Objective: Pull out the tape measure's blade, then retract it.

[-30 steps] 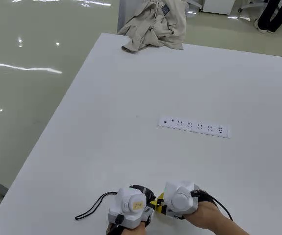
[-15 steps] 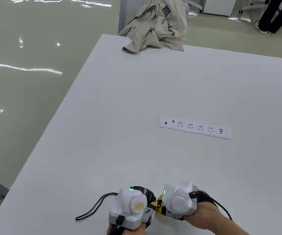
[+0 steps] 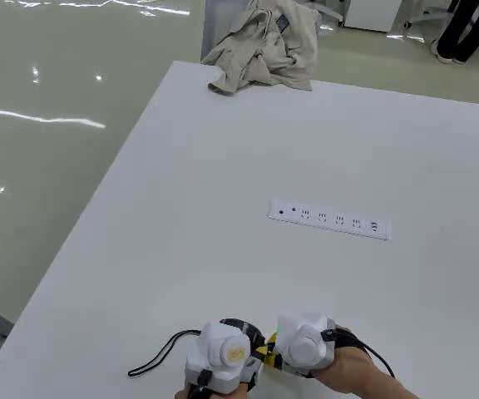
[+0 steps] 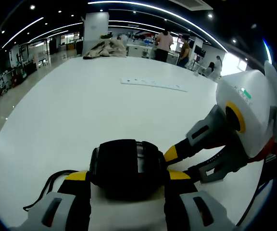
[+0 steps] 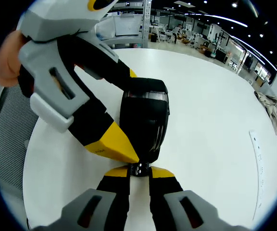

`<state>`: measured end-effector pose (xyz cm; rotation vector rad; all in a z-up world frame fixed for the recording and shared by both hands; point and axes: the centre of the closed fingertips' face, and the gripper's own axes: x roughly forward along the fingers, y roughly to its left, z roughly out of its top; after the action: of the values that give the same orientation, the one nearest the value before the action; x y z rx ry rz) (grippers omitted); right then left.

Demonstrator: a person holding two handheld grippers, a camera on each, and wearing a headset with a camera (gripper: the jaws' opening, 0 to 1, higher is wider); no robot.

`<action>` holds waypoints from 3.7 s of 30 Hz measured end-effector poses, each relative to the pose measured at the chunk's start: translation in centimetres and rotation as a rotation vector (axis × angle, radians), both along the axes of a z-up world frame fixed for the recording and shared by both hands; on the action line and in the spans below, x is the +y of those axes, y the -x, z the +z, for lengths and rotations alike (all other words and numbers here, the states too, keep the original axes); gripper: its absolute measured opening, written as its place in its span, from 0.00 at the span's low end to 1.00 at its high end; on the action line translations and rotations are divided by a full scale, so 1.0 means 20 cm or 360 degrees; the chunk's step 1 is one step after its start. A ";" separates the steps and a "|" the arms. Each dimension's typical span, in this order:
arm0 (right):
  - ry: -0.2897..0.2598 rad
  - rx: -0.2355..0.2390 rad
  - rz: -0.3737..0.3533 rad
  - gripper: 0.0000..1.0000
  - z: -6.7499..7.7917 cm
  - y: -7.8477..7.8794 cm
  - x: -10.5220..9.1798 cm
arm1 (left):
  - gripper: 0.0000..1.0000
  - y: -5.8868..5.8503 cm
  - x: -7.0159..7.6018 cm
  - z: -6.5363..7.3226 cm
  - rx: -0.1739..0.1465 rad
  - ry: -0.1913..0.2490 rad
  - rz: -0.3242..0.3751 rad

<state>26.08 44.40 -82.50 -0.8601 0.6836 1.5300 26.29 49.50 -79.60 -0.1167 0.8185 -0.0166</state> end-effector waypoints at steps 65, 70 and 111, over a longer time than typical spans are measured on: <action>-0.0259 0.0123 -0.0745 0.49 0.08 0.05 -0.11 | 0.79 0.12 0.01 0.13 -0.0141 0.0099 -0.0114; -0.0294 0.0128 -0.0785 0.51 0.12 0.07 -0.12 | 0.80 0.13 0.03 0.15 -0.0148 0.0091 -0.0120; -0.0517 0.0183 -0.1275 0.71 0.39 0.41 -0.29 | 0.92 0.41 0.15 0.20 -0.0170 0.0150 -0.0237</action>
<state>17.87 38.54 -74.71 -0.1949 0.7187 0.9205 18.14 52.45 -75.55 -0.1422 0.7180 -0.2003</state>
